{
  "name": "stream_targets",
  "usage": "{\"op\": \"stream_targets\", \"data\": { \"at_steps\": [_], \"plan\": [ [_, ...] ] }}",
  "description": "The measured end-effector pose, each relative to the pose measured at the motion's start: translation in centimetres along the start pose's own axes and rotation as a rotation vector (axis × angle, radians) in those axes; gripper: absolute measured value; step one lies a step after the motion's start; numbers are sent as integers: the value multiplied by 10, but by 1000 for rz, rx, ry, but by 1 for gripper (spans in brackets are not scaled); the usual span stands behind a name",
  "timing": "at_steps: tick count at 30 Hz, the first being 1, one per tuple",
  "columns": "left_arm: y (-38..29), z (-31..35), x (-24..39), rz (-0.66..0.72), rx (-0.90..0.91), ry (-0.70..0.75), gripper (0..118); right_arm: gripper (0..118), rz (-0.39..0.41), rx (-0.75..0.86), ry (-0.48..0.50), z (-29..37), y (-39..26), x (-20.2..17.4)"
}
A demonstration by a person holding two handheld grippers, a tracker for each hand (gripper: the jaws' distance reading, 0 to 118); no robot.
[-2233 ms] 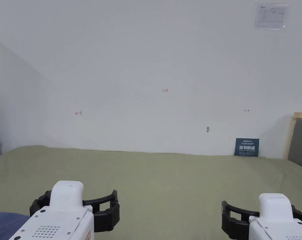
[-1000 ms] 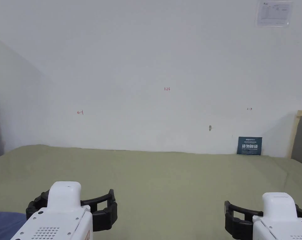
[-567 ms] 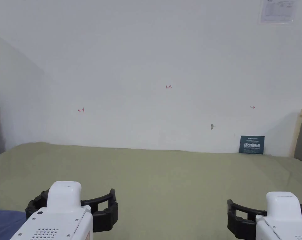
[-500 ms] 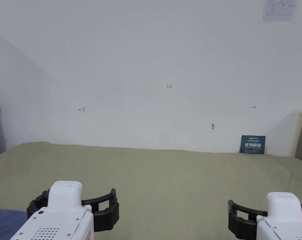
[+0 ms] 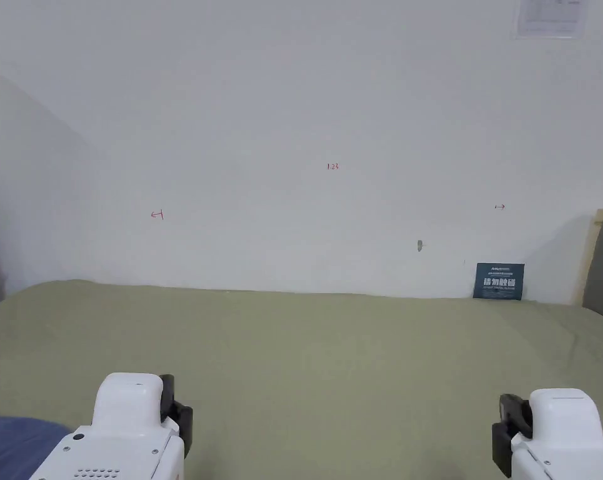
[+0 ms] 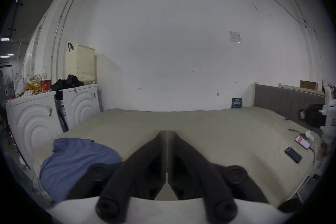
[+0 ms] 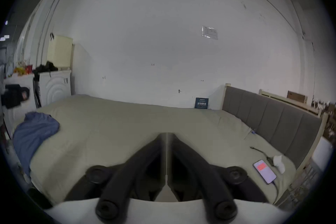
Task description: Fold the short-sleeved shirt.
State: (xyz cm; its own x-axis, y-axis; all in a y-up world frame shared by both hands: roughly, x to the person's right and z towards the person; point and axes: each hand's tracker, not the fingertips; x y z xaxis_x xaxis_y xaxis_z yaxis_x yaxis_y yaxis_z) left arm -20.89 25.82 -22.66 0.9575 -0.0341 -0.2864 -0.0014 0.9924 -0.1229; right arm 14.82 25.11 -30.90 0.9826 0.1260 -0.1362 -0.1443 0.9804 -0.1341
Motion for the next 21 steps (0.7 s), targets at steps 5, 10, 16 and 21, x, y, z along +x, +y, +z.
{"op": "stream_targets", "data": {
  "at_steps": [5,10,16,21],
  "plan": [
    [1,2,-15,37,-17,11,0,0,4,-20,57,-3,-5,-14],
    [10,25,-57,41,-1,93,0,0,-5,-5,193,-11,23,-67],
    [9,97,-151,41,-10,366,0,0,2,14,476,-16,40,-189],
    [-9,166,-207,46,-76,560,0,0,-7,-16,725,-3,41,-279]
  ]
}}
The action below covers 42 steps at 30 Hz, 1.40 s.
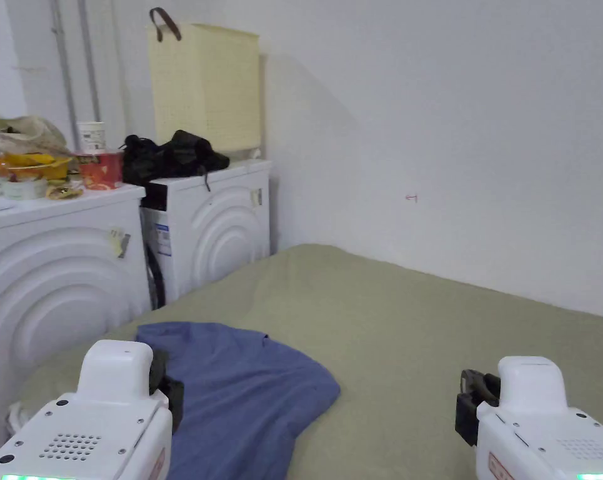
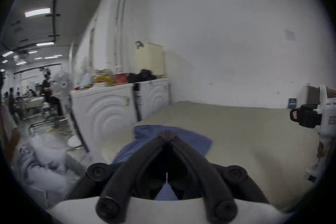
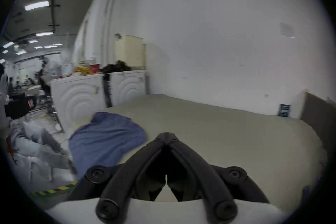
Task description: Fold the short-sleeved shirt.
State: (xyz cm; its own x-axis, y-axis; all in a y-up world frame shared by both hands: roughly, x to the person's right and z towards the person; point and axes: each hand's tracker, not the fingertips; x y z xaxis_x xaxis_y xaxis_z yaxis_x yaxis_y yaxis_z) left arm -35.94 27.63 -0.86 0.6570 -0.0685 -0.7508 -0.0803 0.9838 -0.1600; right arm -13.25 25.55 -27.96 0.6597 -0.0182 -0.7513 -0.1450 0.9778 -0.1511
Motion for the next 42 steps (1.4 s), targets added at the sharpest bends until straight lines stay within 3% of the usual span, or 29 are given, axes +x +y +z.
{"op": "stream_targets", "data": {
  "at_steps": [3,7,11,15,19,22,25,27,29,30,31,32,33,34,37,39,42],
  "plan": [
    [-13,13,-27,25,-9,54,0,0,27,-8,48,-10,-2,-27],
    [-16,9,-31,17,-42,80,0,0,29,-30,84,-20,-7,-37],
    [-10,-24,-21,25,-114,-5,0,0,40,-41,77,-28,-9,-28],
    [18,-99,-3,-17,-176,-160,0,0,55,-59,51,-43,-8,-11],
    [53,-226,19,-24,-444,-354,0,0,46,-82,16,-63,-10,12],
    [58,-341,45,-150,-737,-533,0,0,34,-119,-17,-87,-16,29],
    [32,-421,76,-196,-1069,-503,0,0,39,-180,-26,-113,-28,45],
    [14,-438,96,-258,-1132,-500,0,0,30,-204,-30,-124,-37,54],
    [-6,-460,108,-234,-1168,-516,0,0,15,-227,-36,-134,-46,62],
    [-15,-468,111,-230,-1162,-507,6,0,3,-238,-30,-138,-50,66],
    [-21,-475,113,-230,-1184,-496,42,0,-6,-252,-28,-141,-54,68],
    [-27,-482,113,-175,-1191,-468,86,0,-6,-266,-25,-145,-58,70],
    [-34,-486,112,-144,-1198,-453,118,0,-4,-273,-25,-149,-62,72],
    [-43,-503,111,-123,-1213,-441,116,0,-4,-277,-23,-151,-66,73],
    [-47,-508,124,-76,-1239,-446,94,0,-19,-288,-29,-158,-72,75],
    [-70,-511,118,-93,-1311,-374,91,0,-34,-293,-25,-161,-74,74],
    [-79,-505,109,-172,-1211,-335,51,0,-32,-292,-23,-161,-76,71]
  ]
}}
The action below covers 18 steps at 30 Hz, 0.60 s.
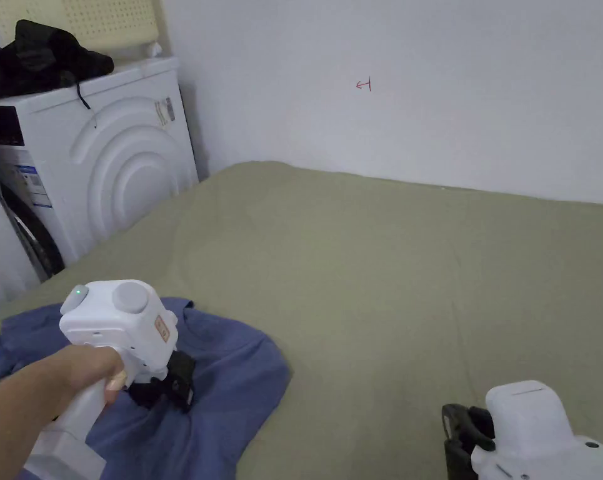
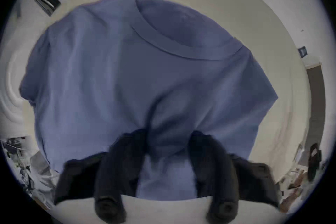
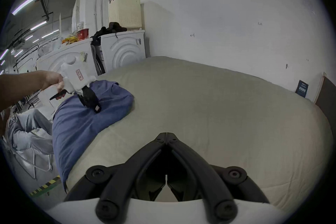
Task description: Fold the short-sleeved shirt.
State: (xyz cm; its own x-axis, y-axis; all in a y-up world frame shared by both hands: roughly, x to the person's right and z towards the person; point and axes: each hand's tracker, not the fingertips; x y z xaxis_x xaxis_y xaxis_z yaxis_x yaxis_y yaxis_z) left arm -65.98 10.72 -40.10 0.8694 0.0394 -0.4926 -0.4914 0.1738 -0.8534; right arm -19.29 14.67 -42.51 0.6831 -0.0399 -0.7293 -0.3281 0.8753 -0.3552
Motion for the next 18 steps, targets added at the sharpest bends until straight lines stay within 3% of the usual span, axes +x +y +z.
{"op": "stream_targets", "data": {
  "at_steps": [1,2,6,11,15,18],
  "plan": [
    [4,11,-7,12,9,-37,19,0,4,0,-1,2,-1,-1],
    [7,20,-12,27,31,-91,2,0,6,0,1,4,-1,-1],
    [-1,61,-6,-17,130,-85,2,0,12,-3,-1,11,-3,1],
    [-6,120,33,-51,250,-179,2,0,-28,21,-33,38,-1,22],
    [-10,179,100,-216,372,-148,2,0,-49,15,-163,71,-6,52],
    [-11,225,152,-282,424,-268,2,0,-97,18,-222,109,-15,81]
  ]
}}
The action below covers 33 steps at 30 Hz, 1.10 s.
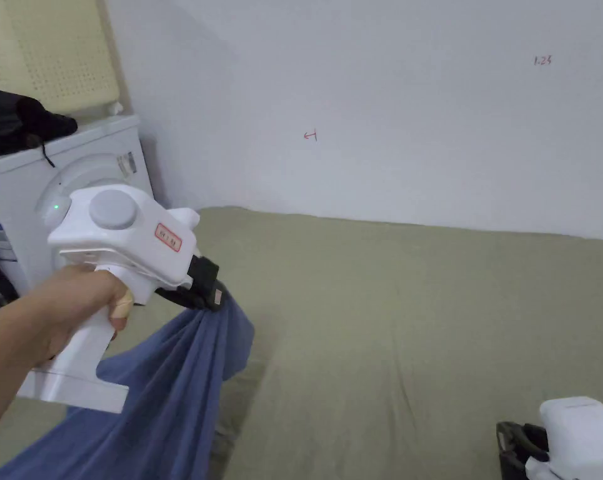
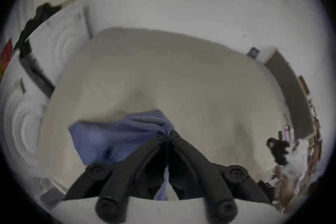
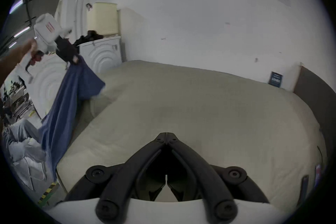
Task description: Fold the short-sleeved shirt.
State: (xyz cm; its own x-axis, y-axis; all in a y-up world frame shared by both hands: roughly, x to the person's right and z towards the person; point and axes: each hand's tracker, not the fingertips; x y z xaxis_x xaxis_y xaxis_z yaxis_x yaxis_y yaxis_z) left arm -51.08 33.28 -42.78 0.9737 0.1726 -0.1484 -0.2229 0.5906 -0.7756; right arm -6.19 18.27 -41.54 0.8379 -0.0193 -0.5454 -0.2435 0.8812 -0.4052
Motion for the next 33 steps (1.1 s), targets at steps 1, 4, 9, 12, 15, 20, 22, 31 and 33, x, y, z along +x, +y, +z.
{"op": "stream_targets", "data": {
  "at_steps": [1,4,9,12,15,20,22,31,33],
  "plan": [
    [10,6,25,-42,12,-17,2,0,-5,1,-29,11,-2,12],
    [33,19,100,-188,43,-57,2,0,-41,3,-118,49,-11,54],
    [47,6,243,-367,47,-258,2,0,-78,-26,-289,109,-29,123],
    [36,-15,328,-449,5,-366,2,0,-113,-41,-388,140,-42,158],
    [12,-43,400,-535,-80,-479,2,0,-167,-62,-466,167,-57,189],
    [-69,-105,485,-626,-260,-639,2,0,-232,-97,-574,200,-78,227],
    [-101,-133,505,-651,-352,-688,2,0,-246,-106,-594,205,-84,235],
    [-182,-207,483,-499,-467,-569,84,0,-284,-133,-563,193,-90,237],
    [-161,-187,451,-405,-418,-525,76,0,-281,-130,-542,187,-84,234]
  ]
}}
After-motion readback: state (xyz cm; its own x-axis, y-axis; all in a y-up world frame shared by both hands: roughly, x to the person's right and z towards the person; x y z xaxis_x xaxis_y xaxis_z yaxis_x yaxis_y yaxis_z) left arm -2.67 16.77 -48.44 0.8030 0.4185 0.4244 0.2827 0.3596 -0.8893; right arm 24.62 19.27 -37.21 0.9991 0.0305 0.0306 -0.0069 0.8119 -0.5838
